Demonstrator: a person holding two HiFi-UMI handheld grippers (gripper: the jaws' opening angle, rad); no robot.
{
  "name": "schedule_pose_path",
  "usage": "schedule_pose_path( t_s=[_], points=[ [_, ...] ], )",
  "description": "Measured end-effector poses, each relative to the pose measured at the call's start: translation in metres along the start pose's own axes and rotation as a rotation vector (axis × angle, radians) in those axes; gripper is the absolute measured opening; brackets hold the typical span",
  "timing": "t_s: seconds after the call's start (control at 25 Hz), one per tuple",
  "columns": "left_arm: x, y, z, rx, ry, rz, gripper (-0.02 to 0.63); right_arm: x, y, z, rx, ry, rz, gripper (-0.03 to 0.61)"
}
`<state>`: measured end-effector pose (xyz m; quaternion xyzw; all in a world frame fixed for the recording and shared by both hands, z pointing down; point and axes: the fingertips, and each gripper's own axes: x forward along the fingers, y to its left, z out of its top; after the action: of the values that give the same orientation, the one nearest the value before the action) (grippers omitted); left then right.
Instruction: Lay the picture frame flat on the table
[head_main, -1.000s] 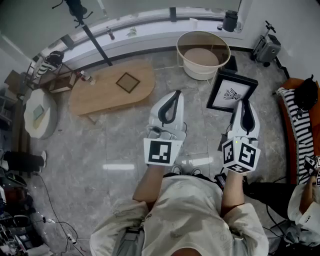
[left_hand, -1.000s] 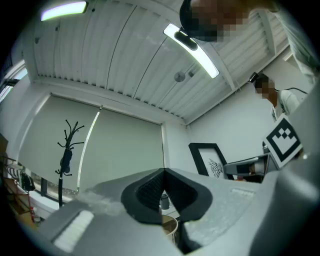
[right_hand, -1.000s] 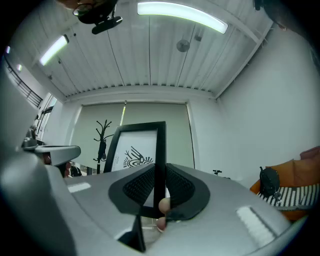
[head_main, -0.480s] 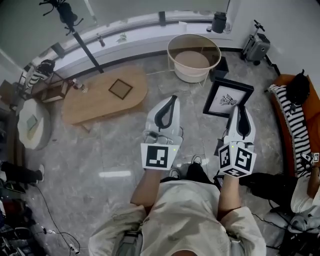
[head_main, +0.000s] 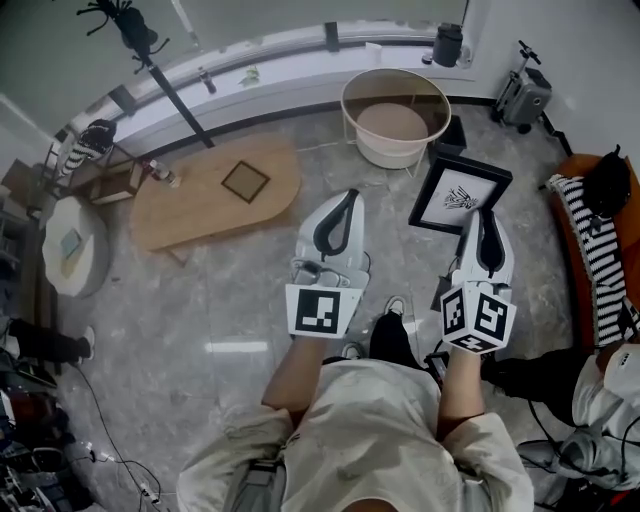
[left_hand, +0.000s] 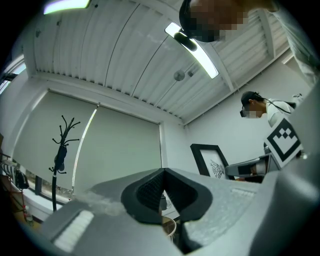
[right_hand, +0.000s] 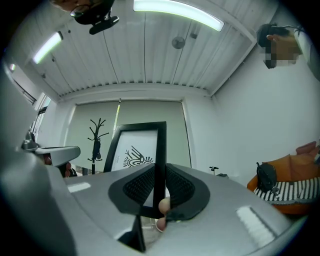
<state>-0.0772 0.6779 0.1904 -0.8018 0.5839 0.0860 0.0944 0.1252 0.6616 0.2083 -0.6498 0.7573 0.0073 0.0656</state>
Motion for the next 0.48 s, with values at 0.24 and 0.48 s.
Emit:
schedule_pose_path(
  t_s=[0.24, 0.48],
  points=[
    [0.052, 0.002, -0.008, 0.000, 0.007, -0.009, 0.003, 0.046, -0.022, -0.003, 0.012, 0.014, -0.006, 0.069],
    [0.114, -0.016, -0.023, -0.007, 0.012, -0.029, 0.003, 0.092, -0.065, -0.009, 0.036, 0.019, -0.028, 0.069]
  ],
)
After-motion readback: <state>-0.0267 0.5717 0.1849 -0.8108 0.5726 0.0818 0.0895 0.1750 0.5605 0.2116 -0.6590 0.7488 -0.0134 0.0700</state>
